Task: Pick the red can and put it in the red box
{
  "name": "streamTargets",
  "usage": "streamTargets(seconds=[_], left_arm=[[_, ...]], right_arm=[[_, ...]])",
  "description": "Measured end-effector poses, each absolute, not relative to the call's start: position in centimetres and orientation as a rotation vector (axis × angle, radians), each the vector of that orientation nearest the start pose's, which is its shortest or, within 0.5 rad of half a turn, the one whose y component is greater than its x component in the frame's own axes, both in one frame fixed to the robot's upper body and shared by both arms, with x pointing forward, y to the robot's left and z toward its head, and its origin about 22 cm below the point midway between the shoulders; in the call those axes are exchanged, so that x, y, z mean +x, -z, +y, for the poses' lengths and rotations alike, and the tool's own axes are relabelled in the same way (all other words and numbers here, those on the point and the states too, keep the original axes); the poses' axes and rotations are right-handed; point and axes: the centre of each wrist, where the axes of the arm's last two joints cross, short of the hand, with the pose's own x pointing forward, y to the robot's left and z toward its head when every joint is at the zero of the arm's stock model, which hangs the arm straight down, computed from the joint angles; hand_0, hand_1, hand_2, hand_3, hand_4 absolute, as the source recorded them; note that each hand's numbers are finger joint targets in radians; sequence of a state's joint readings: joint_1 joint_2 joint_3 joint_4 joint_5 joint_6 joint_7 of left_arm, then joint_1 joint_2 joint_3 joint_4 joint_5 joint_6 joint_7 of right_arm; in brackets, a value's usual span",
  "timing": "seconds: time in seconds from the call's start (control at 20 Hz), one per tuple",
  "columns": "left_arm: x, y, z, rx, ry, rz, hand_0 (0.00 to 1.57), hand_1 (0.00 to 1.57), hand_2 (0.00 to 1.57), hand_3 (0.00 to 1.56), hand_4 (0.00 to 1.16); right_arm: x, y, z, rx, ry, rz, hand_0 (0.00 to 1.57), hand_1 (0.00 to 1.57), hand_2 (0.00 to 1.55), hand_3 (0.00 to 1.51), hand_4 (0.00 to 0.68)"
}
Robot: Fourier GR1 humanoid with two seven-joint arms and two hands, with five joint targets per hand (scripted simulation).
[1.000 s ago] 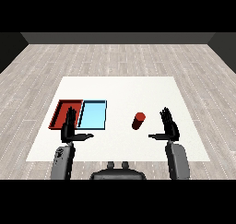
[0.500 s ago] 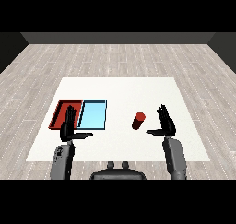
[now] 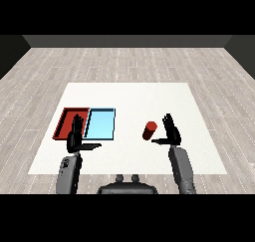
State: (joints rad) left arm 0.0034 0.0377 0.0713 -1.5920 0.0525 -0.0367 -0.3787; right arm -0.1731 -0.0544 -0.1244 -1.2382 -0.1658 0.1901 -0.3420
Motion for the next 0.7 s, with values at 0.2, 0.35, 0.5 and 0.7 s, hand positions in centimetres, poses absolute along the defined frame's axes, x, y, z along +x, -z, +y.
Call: streamTargets(seconds=[0.2,0.35,0.5,0.7], left_arm=[[23.7,-0.3,25.4,0.018,-0.053,-1.969,0.0,0.0,0.0,0.0,0.0],[23.4,-0.5,25.8,0.015,-0.056,-1.969,0.0,0.0,0.0,0.0,0.0],[23.7,-0.7,25.3,0.011,-0.055,-1.969,0.0,0.0,0.0,0.0,0.0],[23.5,-0.7,25.7,0.011,-0.046,-1.972,0.0,0.0,0.0,0.0,0.0]], right_arm=[[28.9,4.3,-24.9,0.216,0.076,-1.746,0.0,0.0,0.0,0.0,0.0],[28.8,4.7,-24.3,0.227,0.089,-1.741,0.0,0.0,0.0,0.0,0.0],[29.3,5.9,-23.9,0.24,0.101,-1.734,0.0,0.0,0.0,0.0,0.0],[29.9,6.2,-23.4,0.244,0.116,-1.723,0.0,0.0,0.0,0.0,0.0]])
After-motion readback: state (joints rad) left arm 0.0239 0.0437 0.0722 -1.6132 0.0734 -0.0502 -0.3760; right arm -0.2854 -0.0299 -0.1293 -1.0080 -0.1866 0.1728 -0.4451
